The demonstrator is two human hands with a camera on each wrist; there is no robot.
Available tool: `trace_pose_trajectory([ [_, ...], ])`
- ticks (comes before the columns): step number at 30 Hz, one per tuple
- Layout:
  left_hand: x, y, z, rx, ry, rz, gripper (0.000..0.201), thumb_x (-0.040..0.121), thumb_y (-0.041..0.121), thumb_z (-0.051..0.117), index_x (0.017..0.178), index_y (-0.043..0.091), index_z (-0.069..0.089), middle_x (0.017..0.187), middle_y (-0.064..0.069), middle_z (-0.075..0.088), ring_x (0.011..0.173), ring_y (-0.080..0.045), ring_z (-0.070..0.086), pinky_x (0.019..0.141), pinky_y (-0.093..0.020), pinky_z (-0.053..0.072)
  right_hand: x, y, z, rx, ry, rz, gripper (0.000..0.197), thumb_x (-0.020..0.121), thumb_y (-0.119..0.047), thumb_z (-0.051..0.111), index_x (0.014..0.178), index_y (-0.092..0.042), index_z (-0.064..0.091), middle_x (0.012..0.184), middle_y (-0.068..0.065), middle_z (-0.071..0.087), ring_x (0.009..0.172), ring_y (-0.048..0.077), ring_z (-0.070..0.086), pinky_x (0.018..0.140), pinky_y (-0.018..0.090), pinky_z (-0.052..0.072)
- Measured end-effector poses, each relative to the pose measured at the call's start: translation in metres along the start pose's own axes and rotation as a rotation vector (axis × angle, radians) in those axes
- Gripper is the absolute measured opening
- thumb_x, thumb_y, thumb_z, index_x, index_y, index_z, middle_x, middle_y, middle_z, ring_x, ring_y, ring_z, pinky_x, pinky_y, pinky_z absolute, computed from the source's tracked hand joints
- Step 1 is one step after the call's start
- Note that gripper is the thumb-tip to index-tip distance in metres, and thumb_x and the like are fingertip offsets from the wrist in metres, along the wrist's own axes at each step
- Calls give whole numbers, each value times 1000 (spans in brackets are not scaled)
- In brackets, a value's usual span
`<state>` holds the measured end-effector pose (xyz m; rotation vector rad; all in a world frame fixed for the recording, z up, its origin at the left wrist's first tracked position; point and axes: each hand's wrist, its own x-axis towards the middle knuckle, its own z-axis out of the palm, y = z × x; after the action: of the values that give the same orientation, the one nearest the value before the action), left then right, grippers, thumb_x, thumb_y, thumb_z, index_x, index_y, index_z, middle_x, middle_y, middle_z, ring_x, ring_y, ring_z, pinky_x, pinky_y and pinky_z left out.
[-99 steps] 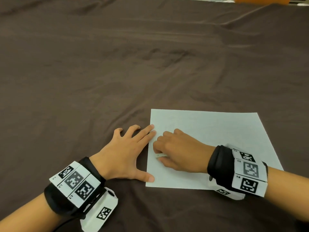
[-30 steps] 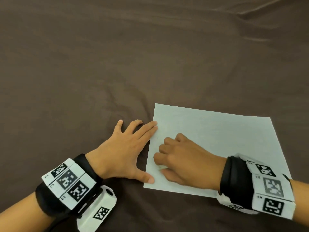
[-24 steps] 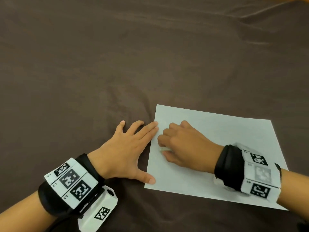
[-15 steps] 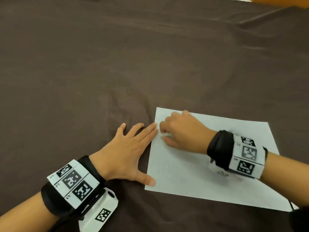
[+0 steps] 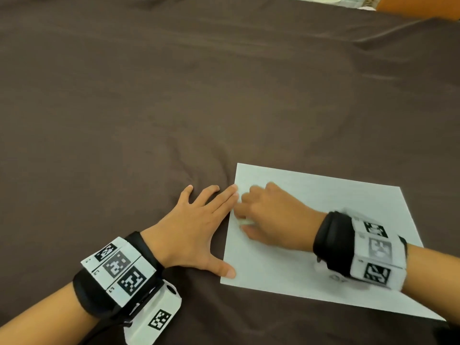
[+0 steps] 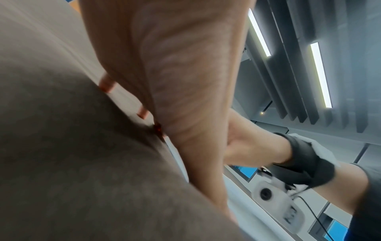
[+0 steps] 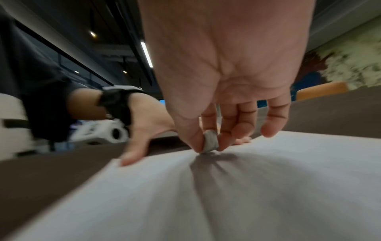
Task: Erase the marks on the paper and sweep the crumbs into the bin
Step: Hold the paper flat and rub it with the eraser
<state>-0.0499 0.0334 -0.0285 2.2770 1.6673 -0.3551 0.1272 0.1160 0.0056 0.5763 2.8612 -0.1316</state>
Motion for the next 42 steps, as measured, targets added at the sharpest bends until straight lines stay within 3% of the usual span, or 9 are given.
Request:
trace_pose_trajectory([
  [3,0,-1,0,-1,-13,3,133,62,97,40,152,21,-22,158,12,-30,148,-20,-14,118,-58,0,-18,-23,4,72,-84,-127,29,97,-36,44,117,-18,55,101,3,57,88,18,45,77,31,27],
  [8,0,-1,1,12,0,6,134,61,99,37,153,20,-20,159,11,-27,149,-21,-12,118,-57,2,-10,-2,-2,27,-46,49,27,97,-38,41,113,-21,55,100,1,58,91,19,47,78,33,32],
  [13,1,0,-1,25,-39,-4,133,62,97,38,152,21,-24,158,11,-31,148,-20,-15,118,-57,1,-26,-33,3,86,-130,-146,31,98,-37,43,119,-18,55,102,4,58,85,15,40,80,33,26],
  [17,0,1,-3,47,-47,1,135,61,98,39,152,19,-24,158,9,-31,148,-22,-15,119,-57,1,-10,-19,0,35,-17,1,31,98,-38,41,118,-18,55,105,3,61,89,17,47,80,32,28],
  [23,1,2,-4,67,-84,5,139,59,98,40,150,18,-28,156,8,-35,147,-24,-18,118,-59,0,-19,-38,2,81,-77,-118,33,98,-37,43,121,-16,55,105,5,61,86,17,43,79,33,25],
  [27,1,2,-4,88,-86,7,143,55,101,39,149,16,-28,156,7,-35,147,-25,-17,118,-60,1,-8,-16,-1,32,-17,11,33,98,-39,41,120,-18,55,105,4,61,89,17,48,81,32,29],
  [32,0,3,-5,76,-101,-2,143,56,99,42,149,17,-28,156,7,-35,147,-24,-19,118,-59,-1,-26,-41,2,78,-107,-149,32,98,-36,44,121,-16,55,104,6,60,85,16,39,78,33,23],
  [37,1,4,-6,87,-107,-8,144,55,100,40,150,17,-28,155,8,-36,147,-23,-18,118,-59,2,-15,-5,-1,9,-29,50,30,98,-38,40,116,-19,55,99,2,59,89,18,49,80,33,32],
  [42,0,5,-6,81,-112,-13,143,55,99,42,149,19,-29,155,8,-36,147,-24,-18,118,-59,0,-35,-25,5,98,-123,-137,27,98,-35,42,114,-17,53,90,2,50,82,19,43,74,32,27],
])
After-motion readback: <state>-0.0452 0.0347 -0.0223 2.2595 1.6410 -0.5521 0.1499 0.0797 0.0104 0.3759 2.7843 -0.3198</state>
